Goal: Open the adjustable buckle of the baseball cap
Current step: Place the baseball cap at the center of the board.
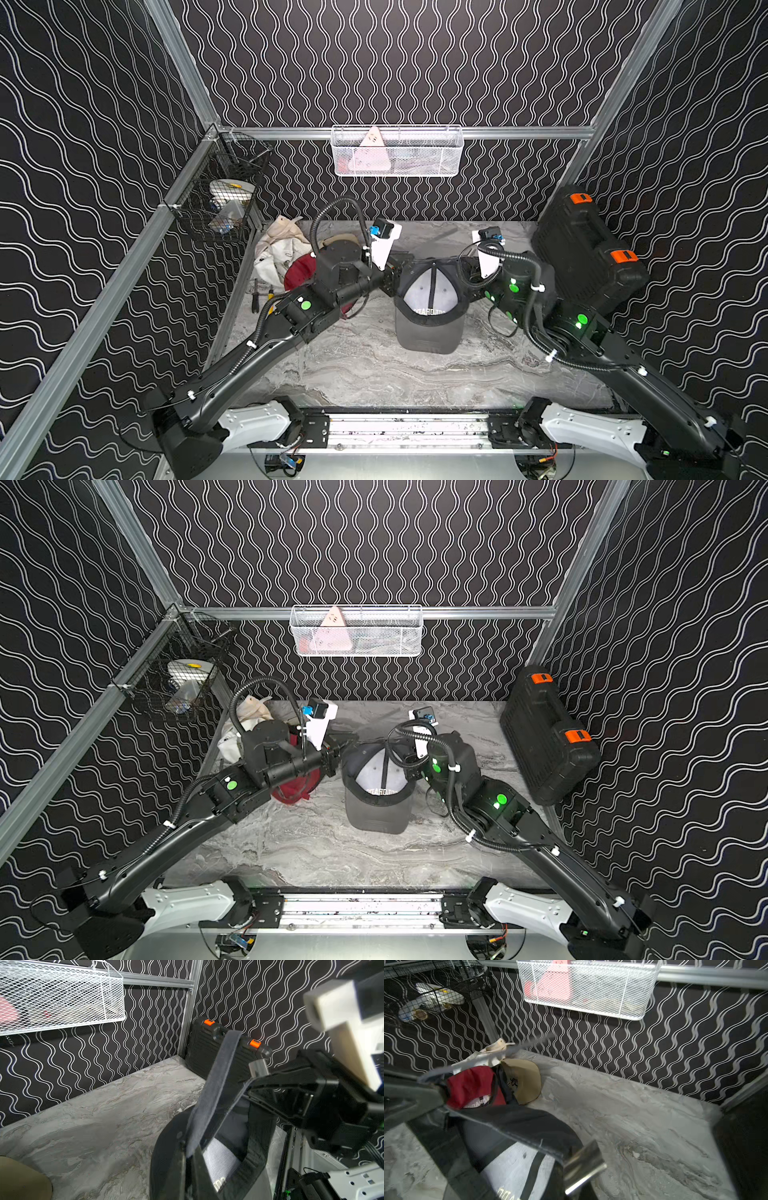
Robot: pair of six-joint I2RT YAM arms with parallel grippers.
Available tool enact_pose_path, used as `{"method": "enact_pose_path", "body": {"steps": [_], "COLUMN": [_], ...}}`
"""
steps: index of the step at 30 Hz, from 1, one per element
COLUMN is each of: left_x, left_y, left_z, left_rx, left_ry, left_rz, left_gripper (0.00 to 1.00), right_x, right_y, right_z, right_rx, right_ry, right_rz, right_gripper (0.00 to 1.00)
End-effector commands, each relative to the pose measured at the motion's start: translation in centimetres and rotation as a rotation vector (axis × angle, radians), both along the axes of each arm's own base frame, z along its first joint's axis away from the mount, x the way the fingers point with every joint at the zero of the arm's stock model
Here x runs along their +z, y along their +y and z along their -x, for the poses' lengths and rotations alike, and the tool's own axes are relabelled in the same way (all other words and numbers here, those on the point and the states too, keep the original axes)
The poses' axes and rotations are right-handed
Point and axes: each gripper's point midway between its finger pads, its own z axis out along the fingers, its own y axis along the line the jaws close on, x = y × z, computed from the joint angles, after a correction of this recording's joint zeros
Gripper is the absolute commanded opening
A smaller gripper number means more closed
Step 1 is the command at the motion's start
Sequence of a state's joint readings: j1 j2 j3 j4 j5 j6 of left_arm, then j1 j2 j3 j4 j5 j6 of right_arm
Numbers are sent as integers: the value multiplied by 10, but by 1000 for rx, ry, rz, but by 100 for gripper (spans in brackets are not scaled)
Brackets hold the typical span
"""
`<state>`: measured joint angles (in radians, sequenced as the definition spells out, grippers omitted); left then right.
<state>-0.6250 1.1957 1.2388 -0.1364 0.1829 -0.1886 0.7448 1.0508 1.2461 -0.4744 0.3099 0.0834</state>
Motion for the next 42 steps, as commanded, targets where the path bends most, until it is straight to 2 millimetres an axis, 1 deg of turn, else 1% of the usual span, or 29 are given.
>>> {"method": "enact_pose_path", "body": {"steps": [1, 6, 11, 14, 15, 16, 17, 19, 20, 23, 24, 25, 26, 27, 28, 29, 30, 31, 34, 36, 38, 39, 41, 42], "left_x": [-8, -17, -25, -33, -37, -40, -43, -52, -59, -79, -86, -91, -94, -98, -100, -99, -95, -90, -79, -80, -84, -87, -96, -104], "left_y": [24, 38, 51, 62, 66, 70, 74, 85, 90, 119, 130, 143, 153, 168, 179, 187, 194, 201, 220, 229, 239, 245, 257, 265], "left_z": [-26, -55, -78, -98, -105, -113, -121, -140, -148, -171, -177, -181, -183, -184, -183, -180, -176, -171, -152, -139, -126, -119, -102, -92], "left_rx": [106, 143, 181, 208, 219, 227, 240, 278, 292, 400, 443, 492, 537, 603, 658, 696, 732, 767, 851, 879, 913, 934, 986, 1021], "left_ry": [50, 79, 98, 127, 135, 142, 146, 173, 191, 239, 251, 264, 275, 286, 294, 287, 272, 252, 201, 184, 195, 203, 229, 247], "left_rz": [-14, -15, -15, -16, -16, -17, -21, -44, -52, -79, -91, -100, -109, -125, -144, -161, -171, -175, -182, -187, -184, -178, -171, -172], "left_gripper": [0, 0, 0, 0, 0, 0, 0, 0, 0, 0, 6, 26, 51, 71, 79, 85, 96, 99, 99, 99, 99, 99, 99, 99], "right_x": [-5, -16, -34, -44, -50, -59, -67, -78, -78, -76, -74, -71, -70, -68, -67, -66, -66, -67, -72, -77, -82, -95, -108, -114], "right_y": [-11, -8, -4, 0, 1, 2, 1, 2, 2, -7, -12, -17, -21, -28, -33, -39, -44, -50, -68, -81, -90, -103, -114, -118], "right_z": [-21, -42, -59, -67, -70, -73, -74, -73, -71, -63, -60, -57, -55, -52, -50, -49, -48, -47, -49, -50, -52, -53, -54, -53], "right_rx": [-74, -84, -80, -66, -64, -72, -78, -78, -74, -92, -105, -119, -130, -150, -167, -185, -206, -231, -312, -369, -408, -451, -490, -505], "right_ry": [35, 80, 135, 157, 173, 204, 232, 271, 268, 248, 244, 238, 234, 228, 226, 224, 224, 224, 224, 219, 221, 246, 272, 284], "right_rz": [-67, -91, -104, -96, -80, -63, -47, -42, -54, -70, -65, -57, -52, -45, -40, -33, -25, -19, -10, -15, -30, -31, -37, -43], "right_gripper": [0, 2, 15, 28, 38, 46, 49, 49, 50, 51, 52, 52, 53, 55, 57, 59, 61, 64, 67, 68, 70, 71, 74, 74]}}
